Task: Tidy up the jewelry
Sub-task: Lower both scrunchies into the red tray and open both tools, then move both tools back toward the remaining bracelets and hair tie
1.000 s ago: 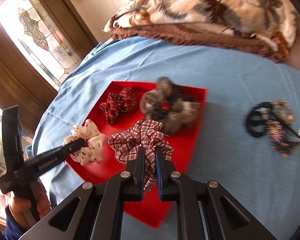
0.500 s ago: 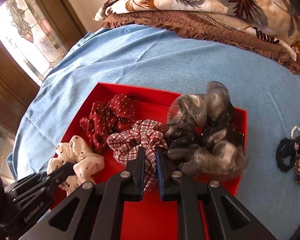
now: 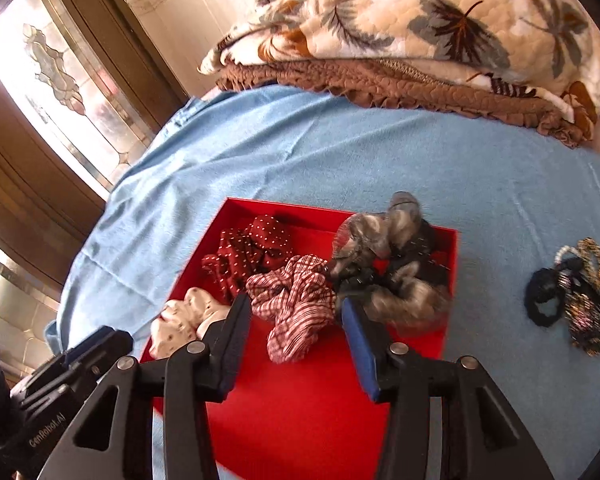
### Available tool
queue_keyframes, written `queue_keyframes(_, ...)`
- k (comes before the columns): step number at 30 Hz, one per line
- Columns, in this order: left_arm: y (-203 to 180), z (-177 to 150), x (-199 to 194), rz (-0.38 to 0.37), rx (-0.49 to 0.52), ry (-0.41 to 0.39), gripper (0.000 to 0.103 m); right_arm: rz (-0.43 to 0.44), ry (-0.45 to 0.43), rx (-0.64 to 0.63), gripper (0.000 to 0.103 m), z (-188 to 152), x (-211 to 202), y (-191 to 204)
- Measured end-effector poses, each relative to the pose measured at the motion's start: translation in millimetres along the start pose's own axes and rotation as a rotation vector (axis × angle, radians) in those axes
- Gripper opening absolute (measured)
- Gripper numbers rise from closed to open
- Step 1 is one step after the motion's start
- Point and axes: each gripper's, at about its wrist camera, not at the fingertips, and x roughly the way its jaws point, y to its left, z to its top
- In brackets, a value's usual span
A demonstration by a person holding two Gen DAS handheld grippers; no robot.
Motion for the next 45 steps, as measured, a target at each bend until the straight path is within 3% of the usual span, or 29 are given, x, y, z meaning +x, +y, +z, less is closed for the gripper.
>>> queue_keyframes(8, -32.6, -26.1, -60.3, 0.135, 0.094, -0.116, 0.053, -0.053, -0.042, -0.036, 0.058, -42.9, -62.3, -17.0)
queue_keyframes(11, -41.9, -38.2, -82.2, 0.133, 0.097, -0.141, 0.060, -0.099, -0.058, -0.062, 0.058, -65.8, -80.4, -26.6)
queue_keyframes(20, -76.9, -61.9, -119.3, 0.117, 0.180, -0.184, 0.065, -0.193, -0.074, -0.081, 0.059, -130.2, -118.2, -50.9)
queue_keyframes(35, -118.2, -82.5, -128.2, 0.120, 0.277, -0.167, 0.066, -0.232, -0.125, -0.035, 0.068, -160.3, -148.6, -78.3)
queue_keyframes(45, -136.0, -85.6, -103.1, 0.122, 0.325, -0.110, 0.068, -0.287, -0.107, 0.060, 0.068, -174.5, -154.2, -140.6)
